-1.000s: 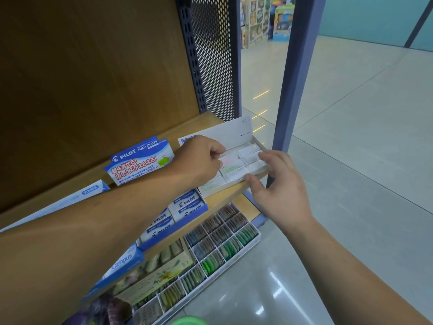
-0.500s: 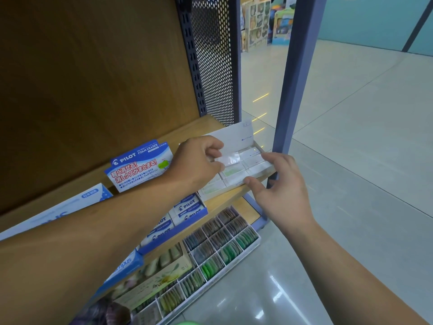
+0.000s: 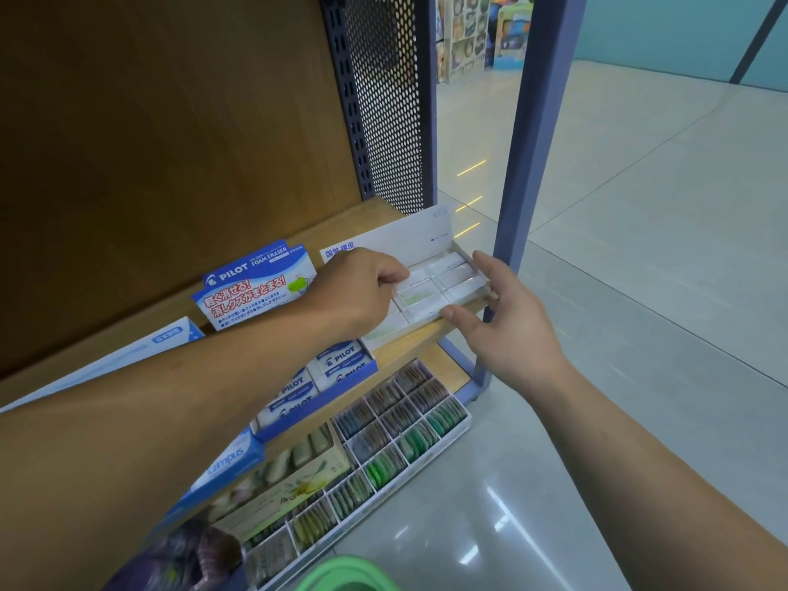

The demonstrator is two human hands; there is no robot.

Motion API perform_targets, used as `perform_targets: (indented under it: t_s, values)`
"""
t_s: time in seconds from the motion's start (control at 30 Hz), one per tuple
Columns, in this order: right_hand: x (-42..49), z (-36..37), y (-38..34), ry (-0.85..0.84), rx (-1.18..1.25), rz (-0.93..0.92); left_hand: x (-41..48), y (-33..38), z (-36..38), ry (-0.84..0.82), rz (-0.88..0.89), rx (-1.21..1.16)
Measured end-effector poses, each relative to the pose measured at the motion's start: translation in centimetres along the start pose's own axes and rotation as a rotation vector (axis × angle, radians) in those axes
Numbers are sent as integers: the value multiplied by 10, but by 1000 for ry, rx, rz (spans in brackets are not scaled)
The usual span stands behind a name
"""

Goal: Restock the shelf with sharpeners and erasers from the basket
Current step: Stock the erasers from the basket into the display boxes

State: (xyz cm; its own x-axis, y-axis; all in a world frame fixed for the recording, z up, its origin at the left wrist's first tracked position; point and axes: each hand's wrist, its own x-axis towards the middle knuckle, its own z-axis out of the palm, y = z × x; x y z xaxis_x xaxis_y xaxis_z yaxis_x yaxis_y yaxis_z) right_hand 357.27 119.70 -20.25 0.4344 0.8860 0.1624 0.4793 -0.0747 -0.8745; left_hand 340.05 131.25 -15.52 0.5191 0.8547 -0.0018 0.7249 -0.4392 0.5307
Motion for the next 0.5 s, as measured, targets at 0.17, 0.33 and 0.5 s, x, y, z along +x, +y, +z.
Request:
perform_targets:
  t_s: [0.17,0.33,0.5]
  values:
    - [-2,-6,-14,57,-161,16,-29,-4,-9,-48,35,55]
    - [-17,3,-23,20,-176,32,-51,-12,-11,-77,187,212]
    - [-23,6,-29,-107,-238,13,-65,-15,-9,-48,236,182]
